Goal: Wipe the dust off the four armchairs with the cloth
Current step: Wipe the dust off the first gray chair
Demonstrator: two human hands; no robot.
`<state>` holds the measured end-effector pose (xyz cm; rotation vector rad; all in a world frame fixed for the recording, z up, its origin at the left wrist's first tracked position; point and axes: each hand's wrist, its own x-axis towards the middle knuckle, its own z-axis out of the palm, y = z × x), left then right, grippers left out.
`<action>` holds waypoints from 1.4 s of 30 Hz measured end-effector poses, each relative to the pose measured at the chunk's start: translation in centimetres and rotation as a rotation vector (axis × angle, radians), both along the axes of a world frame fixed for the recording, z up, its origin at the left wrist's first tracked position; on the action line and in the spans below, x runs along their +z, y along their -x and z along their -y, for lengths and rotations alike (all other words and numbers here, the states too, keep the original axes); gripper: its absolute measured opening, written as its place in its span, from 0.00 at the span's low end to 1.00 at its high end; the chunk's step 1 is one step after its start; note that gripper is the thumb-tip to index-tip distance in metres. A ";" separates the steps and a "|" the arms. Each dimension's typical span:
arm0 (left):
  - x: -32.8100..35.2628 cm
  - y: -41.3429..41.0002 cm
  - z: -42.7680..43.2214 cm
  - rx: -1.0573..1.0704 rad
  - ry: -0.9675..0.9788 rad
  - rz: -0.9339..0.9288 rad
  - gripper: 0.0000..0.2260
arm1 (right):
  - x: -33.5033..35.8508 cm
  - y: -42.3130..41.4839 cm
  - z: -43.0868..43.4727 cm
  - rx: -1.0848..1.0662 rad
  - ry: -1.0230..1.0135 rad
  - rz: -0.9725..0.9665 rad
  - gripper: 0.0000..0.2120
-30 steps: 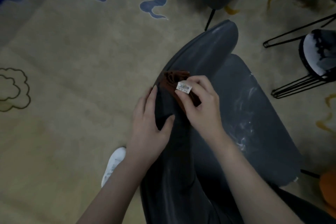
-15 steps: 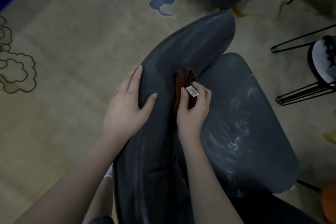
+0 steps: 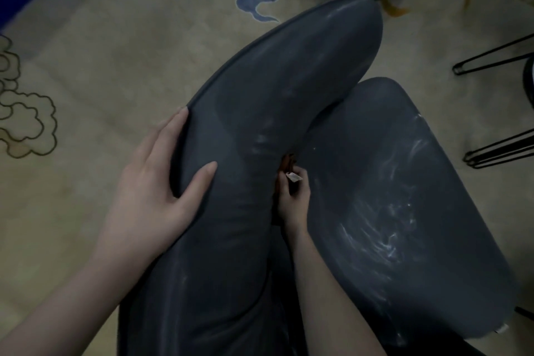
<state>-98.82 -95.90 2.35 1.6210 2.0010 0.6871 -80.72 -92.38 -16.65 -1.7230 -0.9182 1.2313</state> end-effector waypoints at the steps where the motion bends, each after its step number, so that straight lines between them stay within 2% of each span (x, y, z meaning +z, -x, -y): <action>1: -0.1 0.0 0.0 0.004 0.001 0.003 0.32 | -1.0 0.0 0.0 0.012 0.017 -0.007 0.06; 7: -0.6 0.2 0.0 0.024 -0.017 -0.023 0.32 | -5.7 -0.2 0.6 0.133 0.132 -0.001 0.05; 13: -0.7 0.2 0.0 0.022 -0.053 -0.014 0.30 | -7.5 0.0 1.0 0.180 0.265 0.048 0.07; 17: -0.6 0.0 0.0 0.013 -0.049 -0.026 0.29 | -7.7 0.1 1.6 0.162 0.340 -0.034 0.11; 21: -0.6 0.0 0.0 0.003 -0.049 -0.025 0.31 | -5.9 -0.2 2.4 0.101 0.316 -0.191 0.02; 27: -0.4 -0.1 0.1 0.005 -0.043 -0.009 0.30 | -2.0 -0.7 3.4 0.001 0.429 -0.328 0.12; 33: -0.4 0.1 0.1 0.001 -0.024 -0.008 0.30 | 1.5 -1.3 3.8 -0.022 0.396 -0.355 0.11; 38: -0.4 0.0 0.1 0.016 -0.016 0.012 0.29 | 3.9 -0.9 4.6 -0.041 0.288 -0.410 0.14; 42: -0.3 0.0 0.1 0.024 -0.022 0.028 0.31 | 6.2 -0.2 5.2 -0.072 0.191 -0.310 0.10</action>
